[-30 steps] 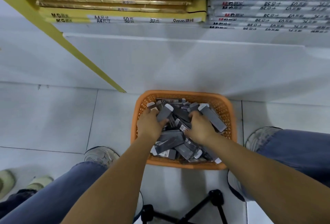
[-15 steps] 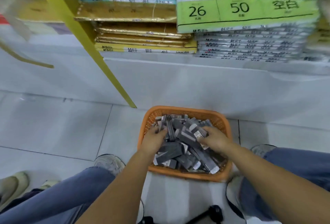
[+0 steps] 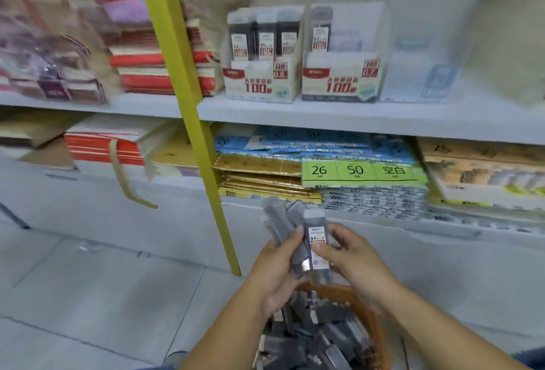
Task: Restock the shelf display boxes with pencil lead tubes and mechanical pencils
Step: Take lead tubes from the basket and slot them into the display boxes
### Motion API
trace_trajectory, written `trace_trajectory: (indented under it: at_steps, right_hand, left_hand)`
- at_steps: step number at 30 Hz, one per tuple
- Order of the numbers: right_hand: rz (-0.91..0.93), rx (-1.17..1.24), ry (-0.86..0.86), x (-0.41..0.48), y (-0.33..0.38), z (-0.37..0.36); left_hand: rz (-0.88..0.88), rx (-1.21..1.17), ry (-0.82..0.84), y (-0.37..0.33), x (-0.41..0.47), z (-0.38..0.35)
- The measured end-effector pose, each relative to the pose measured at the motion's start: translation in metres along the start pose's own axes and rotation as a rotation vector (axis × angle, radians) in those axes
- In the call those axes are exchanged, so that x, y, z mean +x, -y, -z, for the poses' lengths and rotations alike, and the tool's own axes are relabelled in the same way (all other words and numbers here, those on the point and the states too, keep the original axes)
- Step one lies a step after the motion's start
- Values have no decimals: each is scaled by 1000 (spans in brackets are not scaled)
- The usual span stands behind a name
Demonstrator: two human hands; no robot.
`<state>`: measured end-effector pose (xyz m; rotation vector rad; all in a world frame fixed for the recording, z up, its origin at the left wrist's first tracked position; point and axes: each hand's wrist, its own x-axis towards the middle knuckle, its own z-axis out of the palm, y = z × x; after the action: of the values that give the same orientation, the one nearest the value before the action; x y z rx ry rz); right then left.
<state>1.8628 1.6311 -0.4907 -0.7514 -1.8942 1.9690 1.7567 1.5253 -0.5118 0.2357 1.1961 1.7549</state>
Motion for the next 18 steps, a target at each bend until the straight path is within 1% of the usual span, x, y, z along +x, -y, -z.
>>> trace_trajectory:
  at_steps: [2, 6, 9, 12, 15, 18]
  right_hand:
    - [120, -83, -21, 0, 27, -9]
    - [368, -370, -68, 4, 82, -18]
    - [509, -482, -64, 8, 119, -16]
    - [479, -393, -27, 15, 143, -12]
    - [434, -316, -18, 25, 149, -8]
    - [435, -321, 36, 33, 147, -5]
  left_hand:
    - [-38, 7, 34, -25, -7, -11]
    - [-144, 47, 110, -80, -23, -29]
    - [-234, 145, 98, -116, -30, -41]
    - [-299, 200, 56, -141, -29, -48]
    - [-300, 149, 15, -147, -24, -50]
    - [-308, 127, -20, -143, -18, -50]
